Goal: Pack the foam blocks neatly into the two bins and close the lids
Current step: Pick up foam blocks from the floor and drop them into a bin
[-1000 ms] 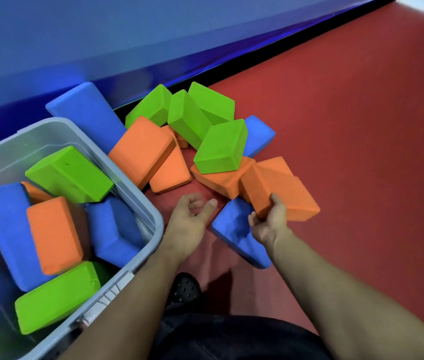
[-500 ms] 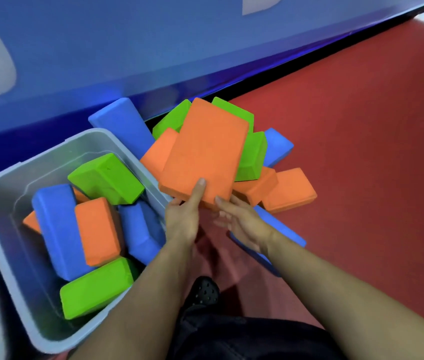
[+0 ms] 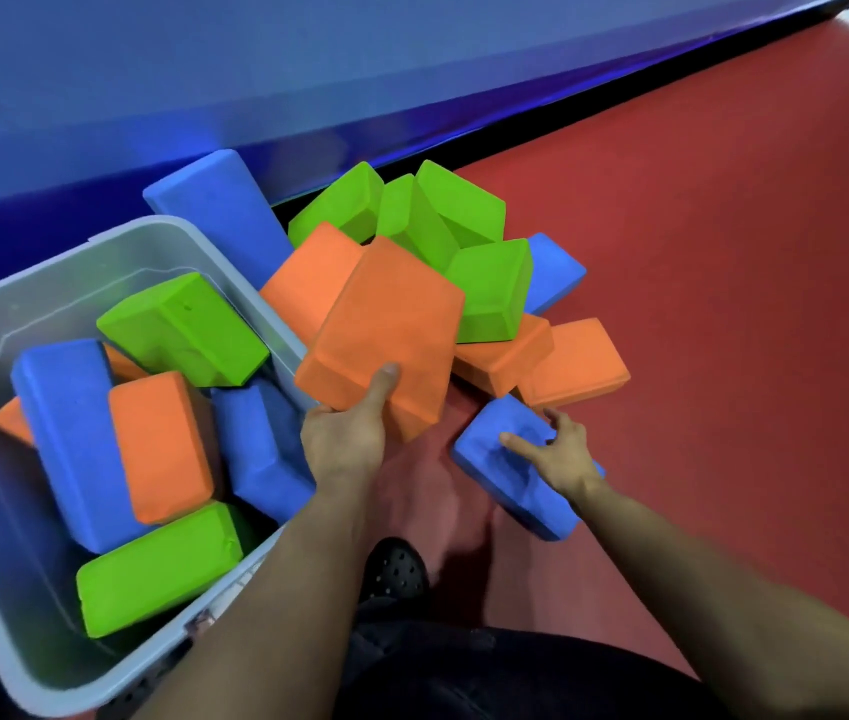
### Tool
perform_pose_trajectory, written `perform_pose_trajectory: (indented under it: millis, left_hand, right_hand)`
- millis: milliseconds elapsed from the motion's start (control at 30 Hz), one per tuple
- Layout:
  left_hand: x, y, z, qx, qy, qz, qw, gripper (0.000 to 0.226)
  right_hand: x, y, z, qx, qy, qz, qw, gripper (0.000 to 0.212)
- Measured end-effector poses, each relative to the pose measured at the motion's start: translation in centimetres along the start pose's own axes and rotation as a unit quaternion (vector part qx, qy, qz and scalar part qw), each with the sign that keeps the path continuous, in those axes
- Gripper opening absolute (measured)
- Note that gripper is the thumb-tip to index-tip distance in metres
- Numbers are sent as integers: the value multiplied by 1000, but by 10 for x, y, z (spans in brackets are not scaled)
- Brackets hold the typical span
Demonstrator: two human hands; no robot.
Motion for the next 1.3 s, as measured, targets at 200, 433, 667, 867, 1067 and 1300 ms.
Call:
perform_pose_trajectory:
  millis: [200,433,667,867,1067,1300]
  left_hand:
    - [-8,-2,9,-29,24,84,996,94]
    - [-17,-4,6,-37,21,63,997,83]
    - [-16,-3,11,-16,-10,38,999,81]
    - [-20,-5,14,-12,-9,30,999,79]
    - [-18,-6,11,-4,-11,24,1000,81]
    - [-11,7,6,-14,-34,8,999,74]
  right_hand:
    - [23,75,22,-161,36,7,986,115]
    - [5,95,18,-263,-56,22,963,82]
    - [-6,99,3,-363,-83,139,918,97]
    - [-5,87,-5,-376,-25,286,881,42]
    - [-6,74,-2,-375,-23,279,884,86]
    - [2,35,3,-312,37,302,900,61]
Point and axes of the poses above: each hand's wrist, its own z-axis towards the middle knuckle, its own x-axis out of the back of the hand, y = z × x, the point moved 4 cm from there along z, towards the middle knuckle, and after that the axes turned 6 degrees about y, right-handed, at the moved point
